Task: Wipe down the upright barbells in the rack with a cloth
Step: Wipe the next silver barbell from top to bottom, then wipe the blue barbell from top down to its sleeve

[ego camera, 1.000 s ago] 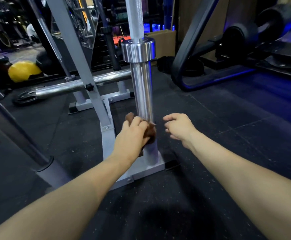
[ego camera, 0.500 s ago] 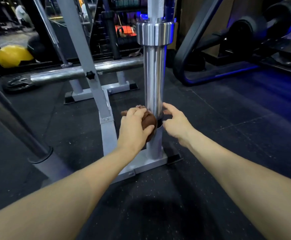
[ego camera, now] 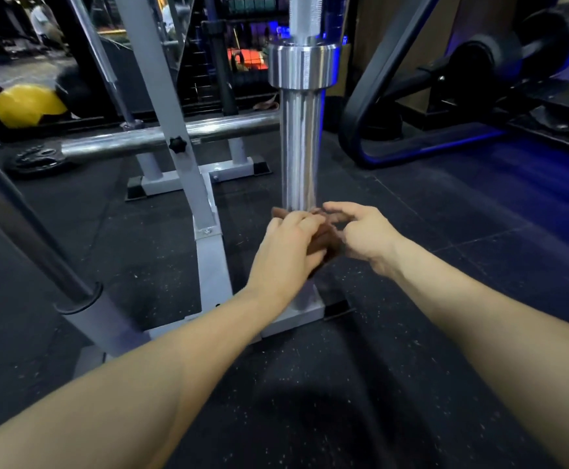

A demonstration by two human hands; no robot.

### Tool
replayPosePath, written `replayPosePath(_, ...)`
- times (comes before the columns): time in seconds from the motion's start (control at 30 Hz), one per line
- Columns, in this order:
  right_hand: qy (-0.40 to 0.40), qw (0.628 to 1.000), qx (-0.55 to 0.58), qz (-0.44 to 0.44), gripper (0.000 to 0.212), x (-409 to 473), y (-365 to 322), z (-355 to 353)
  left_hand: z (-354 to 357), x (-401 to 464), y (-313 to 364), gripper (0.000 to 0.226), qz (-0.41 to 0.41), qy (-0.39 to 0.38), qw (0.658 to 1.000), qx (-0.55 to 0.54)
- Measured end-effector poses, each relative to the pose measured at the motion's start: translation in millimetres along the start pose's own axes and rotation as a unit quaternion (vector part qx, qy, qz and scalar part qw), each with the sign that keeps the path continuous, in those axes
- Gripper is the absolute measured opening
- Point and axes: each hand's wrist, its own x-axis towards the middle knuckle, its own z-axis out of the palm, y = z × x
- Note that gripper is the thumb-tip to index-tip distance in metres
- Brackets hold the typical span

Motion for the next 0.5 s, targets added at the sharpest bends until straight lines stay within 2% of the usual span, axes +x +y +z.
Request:
replayPosePath(0.1,-0.004,1.0,-0.02,0.016,0.057,-4.0,3.5,-7.4,-5.0,-8.1,-9.4,0.049,-0.031,-0.002,1.0,-0.006)
replayPosePath(0.2,0.003,1.0,-0.021,0.022,0.053,-10.0,4.0,-7.0,-12.8,-1.1,-4.7,0.039,-0.059,-0.025,0.998,-0.018)
replayPosePath(0.33,0.024,0.996,-0.021,0.079,0.047,-38.7,-18.1,-21.7,-33.1,17.6,14.7,0.032,-0.135,-0.13,0.982,-0.01)
replayPosePath(0.5,0.065,0.981,-0.071,0.168,0.042,-83.9,-78.2,-83.6,-89.1,44.6,77.7,0.042,-0.124,-0.209,0.969,-0.04)
